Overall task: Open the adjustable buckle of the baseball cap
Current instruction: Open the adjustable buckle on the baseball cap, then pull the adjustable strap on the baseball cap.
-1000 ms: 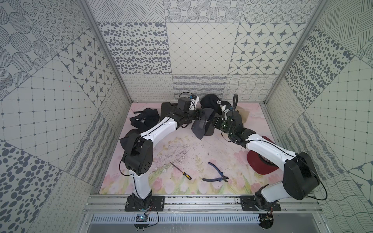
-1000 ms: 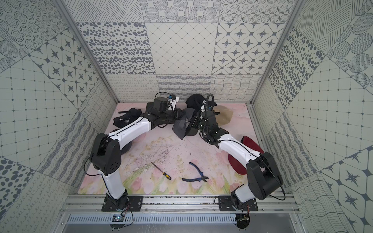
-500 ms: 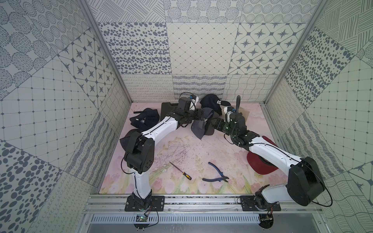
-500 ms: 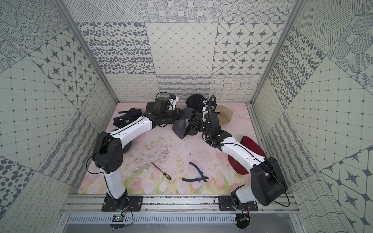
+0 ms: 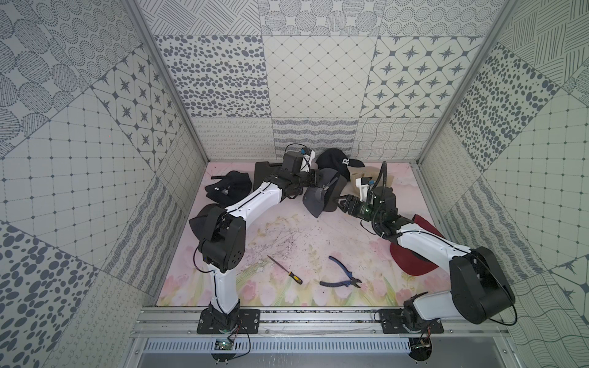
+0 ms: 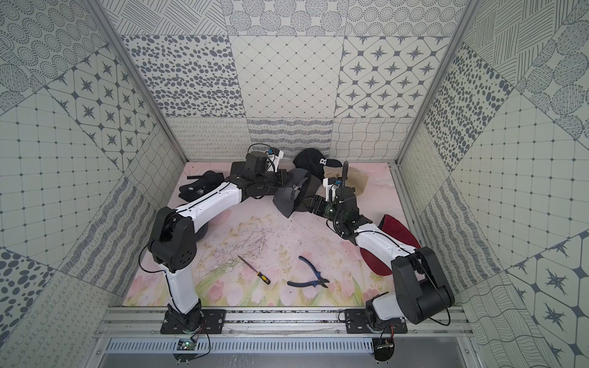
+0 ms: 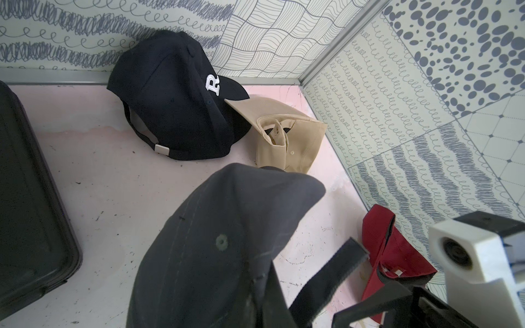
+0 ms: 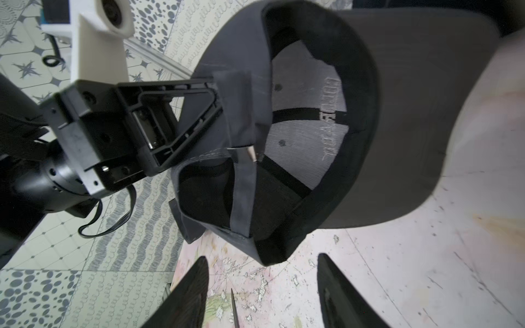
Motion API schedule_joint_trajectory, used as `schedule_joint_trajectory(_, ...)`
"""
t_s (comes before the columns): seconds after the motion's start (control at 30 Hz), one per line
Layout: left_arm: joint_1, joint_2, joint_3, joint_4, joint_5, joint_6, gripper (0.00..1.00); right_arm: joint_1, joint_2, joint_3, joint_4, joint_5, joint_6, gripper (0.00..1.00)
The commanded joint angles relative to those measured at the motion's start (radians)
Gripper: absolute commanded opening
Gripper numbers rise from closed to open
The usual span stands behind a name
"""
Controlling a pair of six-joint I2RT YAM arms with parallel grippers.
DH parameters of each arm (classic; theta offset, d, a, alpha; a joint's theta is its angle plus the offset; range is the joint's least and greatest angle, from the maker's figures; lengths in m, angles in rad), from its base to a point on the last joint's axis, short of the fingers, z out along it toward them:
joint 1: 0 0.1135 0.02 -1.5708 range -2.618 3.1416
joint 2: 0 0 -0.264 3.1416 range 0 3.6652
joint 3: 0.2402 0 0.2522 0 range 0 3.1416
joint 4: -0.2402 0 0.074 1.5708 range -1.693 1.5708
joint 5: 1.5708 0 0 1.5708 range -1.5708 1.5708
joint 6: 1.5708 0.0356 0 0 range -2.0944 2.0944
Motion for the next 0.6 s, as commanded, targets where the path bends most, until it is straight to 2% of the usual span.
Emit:
schedule_joint_trajectory(0.0, 0.002, -0.002, 0.010, 0.048, 0.025, -0.018, 0.00, 0.003, 0.064, 0.001, 0.197, -0.101, 0.050, 0.59)
schedule_joint_trajectory(0.23, 0.002, -0.003, 0.007, 0.055, 0.041, -0.039, 0.00, 0.008, 0.184, 0.046, 0.311, -0.142, 0.108, 0.53)
schedule_joint_trajectory(0.57, 0.002, -0.001, 0.011, 0.060, 0.049, -0.054, 0.00, 0.040, 0.259, 0.100, 0.366, -0.143, 0.140, 0.46)
